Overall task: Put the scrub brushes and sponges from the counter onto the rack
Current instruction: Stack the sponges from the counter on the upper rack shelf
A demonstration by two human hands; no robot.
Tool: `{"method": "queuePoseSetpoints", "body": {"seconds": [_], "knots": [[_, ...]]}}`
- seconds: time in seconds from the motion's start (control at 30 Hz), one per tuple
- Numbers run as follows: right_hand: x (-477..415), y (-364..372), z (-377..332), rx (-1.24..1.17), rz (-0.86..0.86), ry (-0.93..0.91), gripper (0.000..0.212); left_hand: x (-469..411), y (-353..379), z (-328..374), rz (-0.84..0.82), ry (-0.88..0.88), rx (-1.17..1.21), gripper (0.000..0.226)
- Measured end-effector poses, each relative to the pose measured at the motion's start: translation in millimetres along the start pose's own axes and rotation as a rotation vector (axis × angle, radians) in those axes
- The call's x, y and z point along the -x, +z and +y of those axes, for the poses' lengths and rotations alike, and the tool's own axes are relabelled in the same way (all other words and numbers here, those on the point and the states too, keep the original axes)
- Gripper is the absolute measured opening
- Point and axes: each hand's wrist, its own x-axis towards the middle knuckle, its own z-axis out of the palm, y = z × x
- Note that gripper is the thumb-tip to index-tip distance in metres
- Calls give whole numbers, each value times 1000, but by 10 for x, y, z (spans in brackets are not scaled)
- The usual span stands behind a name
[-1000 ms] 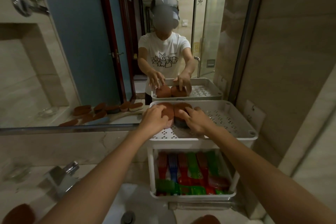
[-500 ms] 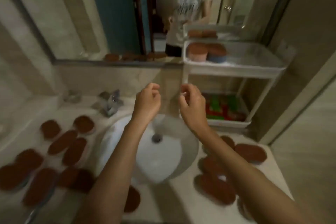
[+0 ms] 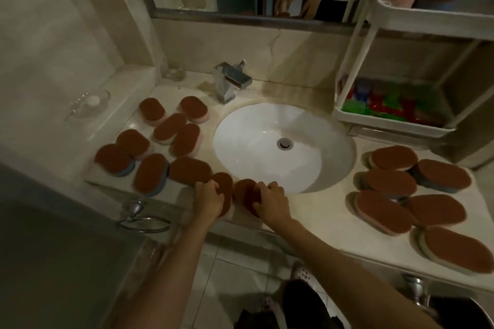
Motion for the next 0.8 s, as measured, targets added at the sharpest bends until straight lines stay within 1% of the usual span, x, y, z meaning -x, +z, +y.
{"method": "queuePoseSetpoints", "body": {"seconds": [0.03,0.1,0.17,0.23,0.33,0.43,0.53,0.6,0.67,0.8], "knots": [[-11,7,-6,7,15,31,46,-11,11,-43,13,-22,12,33],[-30,5,-23,-30,34,113,50,-38,41,-96,-8,-72,71,51],[-43,-19,-15,-90,40,194,60,-49,75,-125,-43,-116,145,66],[-46,-23,25,-108,45,260,63,-58,100,-153,-51,-114,164,71],[-12,-28,85,-64,27,298,56,-50,129,-180,-53,-100,199,75],[33,-25,103,-99,73,338,62,5,164,-145,-48,-99,250,77],[93,-15,155,-220,119,373,62,64,226,-76,-36,-89,319,82],[138,-48,228,-350,142,370,56,85,264,-19,-39,-80,355,84],[166,-153,298,-432,191,363,47,90,293,66,-53,-63,410,82],[191,-549,415,-470,343,332,30,156,273,429,-32,26,582,61]]}}
